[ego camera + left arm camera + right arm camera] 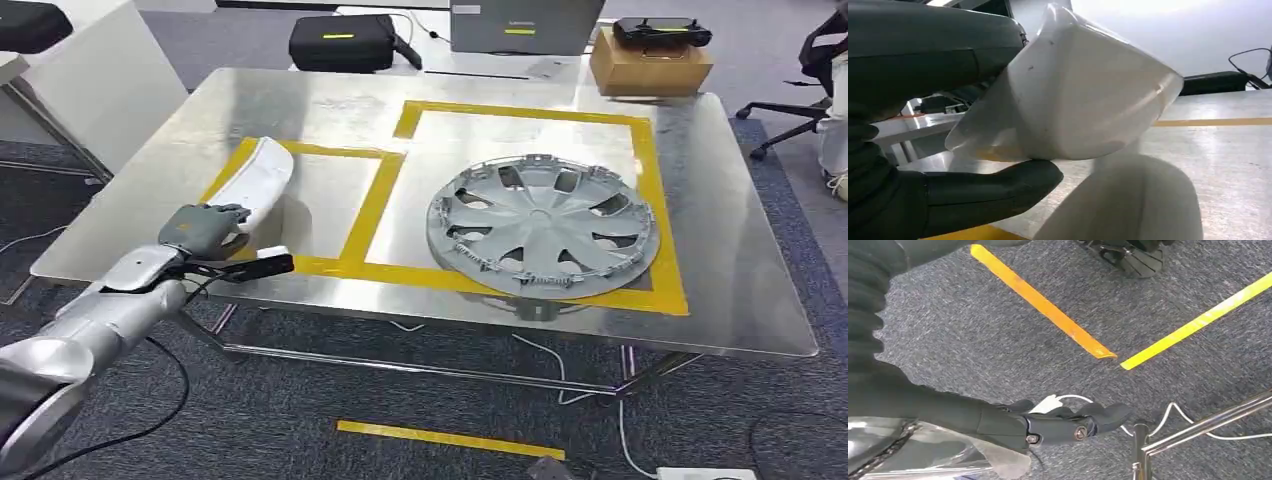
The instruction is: Take the parts from the cabinet and place them on the table.
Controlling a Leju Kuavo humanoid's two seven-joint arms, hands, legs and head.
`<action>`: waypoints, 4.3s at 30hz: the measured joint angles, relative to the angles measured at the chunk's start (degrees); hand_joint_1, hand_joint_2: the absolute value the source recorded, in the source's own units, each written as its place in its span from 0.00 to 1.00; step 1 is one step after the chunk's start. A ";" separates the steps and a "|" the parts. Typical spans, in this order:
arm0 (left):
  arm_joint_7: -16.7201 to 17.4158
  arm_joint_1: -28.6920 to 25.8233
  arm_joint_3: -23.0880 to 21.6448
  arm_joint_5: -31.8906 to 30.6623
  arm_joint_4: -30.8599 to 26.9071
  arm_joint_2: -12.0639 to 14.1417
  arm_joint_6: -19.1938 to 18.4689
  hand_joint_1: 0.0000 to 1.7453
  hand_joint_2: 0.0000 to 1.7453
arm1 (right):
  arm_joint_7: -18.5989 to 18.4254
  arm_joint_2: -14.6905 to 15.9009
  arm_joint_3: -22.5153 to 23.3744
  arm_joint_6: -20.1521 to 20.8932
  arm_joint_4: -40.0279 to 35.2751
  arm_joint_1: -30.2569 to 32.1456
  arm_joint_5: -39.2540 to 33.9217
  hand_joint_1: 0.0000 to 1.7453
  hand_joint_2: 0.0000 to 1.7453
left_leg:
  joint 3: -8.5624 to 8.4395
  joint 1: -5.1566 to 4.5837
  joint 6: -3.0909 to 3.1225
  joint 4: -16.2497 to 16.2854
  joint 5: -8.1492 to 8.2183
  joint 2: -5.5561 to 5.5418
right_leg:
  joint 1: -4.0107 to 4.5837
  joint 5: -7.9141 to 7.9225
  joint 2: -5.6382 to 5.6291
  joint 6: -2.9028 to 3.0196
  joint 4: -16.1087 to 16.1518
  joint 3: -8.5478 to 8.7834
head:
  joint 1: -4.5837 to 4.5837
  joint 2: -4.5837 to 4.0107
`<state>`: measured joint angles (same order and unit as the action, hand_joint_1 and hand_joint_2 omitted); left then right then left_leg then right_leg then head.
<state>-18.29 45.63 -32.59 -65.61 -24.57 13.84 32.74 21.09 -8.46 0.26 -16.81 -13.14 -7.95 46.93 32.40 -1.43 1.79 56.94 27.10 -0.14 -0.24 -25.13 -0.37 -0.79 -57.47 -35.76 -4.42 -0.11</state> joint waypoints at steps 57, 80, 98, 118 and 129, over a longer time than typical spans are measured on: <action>-0.41 0.03 0.13 -0.31 -0.31 3.02 2.30 0.00 0.00 | 0.17 0.00 -0.81 -0.04 0.00 0.03 -1.14 0.00 0.00 | -0.01 -0.01 0.00 0.00 0.00 0.01 | -0.01 0.00 -0.03 0.00 0.00 0.01 | -0.02 0.00; 2.52 -0.71 4.09 1.29 -0.33 11.78 3.19 0.00 0.00 | 0.33 0.07 -0.76 -0.42 0.00 0.42 -1.79 0.00 0.00 | -0.02 -0.01 0.00 0.00 0.00 0.01 | -0.01 0.00 -0.05 0.00 0.00 0.04 | 0.00 0.00; 6.30 -10.88 13.21 5.11 1.60 20.13 7.06 0.00 0.00 | 0.59 1.20 -0.68 -1.86 0.00 1.77 -2.62 0.00 0.00 | -0.02 0.00 -0.08 -0.01 0.06 0.07 | 0.00 -0.05 -0.19 0.04 0.00 -0.03 | 0.00 0.00; 7.10 -25.51 29.23 5.29 1.62 24.98 7.17 0.00 0.00 | 1.70 1.62 0.39 -3.26 0.07 3.39 -4.33 0.00 0.00 | -0.09 0.01 -0.23 -0.01 0.28 0.17 | 0.01 -0.22 -0.29 0.07 0.01 0.03 | 0.00 0.00; 7.34 -35.83 39.96 3.56 2.10 19.54 7.17 0.00 0.00 | 2.40 1.75 1.36 -4.20 0.13 4.23 -5.49 0.00 0.00 | -0.15 -0.02 -0.18 -0.01 0.36 0.16 | -0.03 -0.27 -0.27 0.01 0.09 0.14 | 0.04 0.00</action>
<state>-10.95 9.80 7.37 -62.05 -22.47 33.37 39.91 23.50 -6.71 1.62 -21.00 -13.00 -3.72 41.44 32.25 -1.45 1.60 56.93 27.46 0.02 -0.28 -25.39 -0.64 -0.78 -57.38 -35.62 -4.37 -0.11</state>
